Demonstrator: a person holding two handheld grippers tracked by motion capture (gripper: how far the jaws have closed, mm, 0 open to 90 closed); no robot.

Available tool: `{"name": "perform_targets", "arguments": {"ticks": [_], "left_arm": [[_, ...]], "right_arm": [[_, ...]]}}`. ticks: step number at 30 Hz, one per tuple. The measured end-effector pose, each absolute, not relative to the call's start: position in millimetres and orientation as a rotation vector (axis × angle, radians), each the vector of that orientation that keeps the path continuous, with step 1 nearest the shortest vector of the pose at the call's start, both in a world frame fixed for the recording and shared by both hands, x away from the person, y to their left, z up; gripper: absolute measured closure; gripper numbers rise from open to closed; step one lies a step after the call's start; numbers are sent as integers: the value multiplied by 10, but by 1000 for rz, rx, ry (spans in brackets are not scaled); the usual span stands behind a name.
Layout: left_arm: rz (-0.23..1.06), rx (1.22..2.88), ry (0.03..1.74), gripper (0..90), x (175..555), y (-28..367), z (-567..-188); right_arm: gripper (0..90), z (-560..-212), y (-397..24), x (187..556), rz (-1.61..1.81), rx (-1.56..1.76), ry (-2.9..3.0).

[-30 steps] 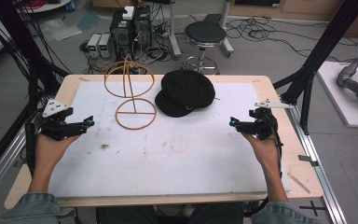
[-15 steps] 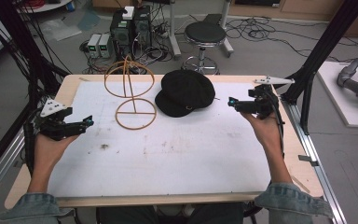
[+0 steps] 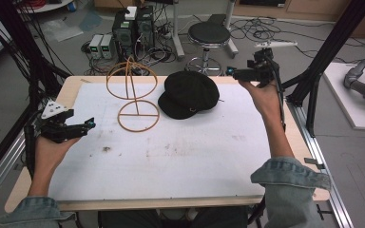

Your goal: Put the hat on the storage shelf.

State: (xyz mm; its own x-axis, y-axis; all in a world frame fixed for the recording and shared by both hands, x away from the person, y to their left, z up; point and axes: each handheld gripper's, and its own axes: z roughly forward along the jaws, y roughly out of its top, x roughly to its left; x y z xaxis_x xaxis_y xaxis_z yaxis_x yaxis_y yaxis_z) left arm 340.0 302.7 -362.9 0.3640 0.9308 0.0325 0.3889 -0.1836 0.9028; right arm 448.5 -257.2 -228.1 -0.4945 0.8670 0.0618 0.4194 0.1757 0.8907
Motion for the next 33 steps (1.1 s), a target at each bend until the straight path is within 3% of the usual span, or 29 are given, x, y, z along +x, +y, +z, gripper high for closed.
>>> {"name": "perform_targets", "arguments": {"ticks": [12, 33], "left_arm": [[766, 1755, 1161, 178, 3401, 3011, -3631], [759, 1753, 1136, 178, 3370, 2990, -3619]], "right_arm": [[131, -2044, -2309, 4810, 1382, 1166, 1927], [131, -2804, -1959, 5536, 1485, 1305, 1888]]}}
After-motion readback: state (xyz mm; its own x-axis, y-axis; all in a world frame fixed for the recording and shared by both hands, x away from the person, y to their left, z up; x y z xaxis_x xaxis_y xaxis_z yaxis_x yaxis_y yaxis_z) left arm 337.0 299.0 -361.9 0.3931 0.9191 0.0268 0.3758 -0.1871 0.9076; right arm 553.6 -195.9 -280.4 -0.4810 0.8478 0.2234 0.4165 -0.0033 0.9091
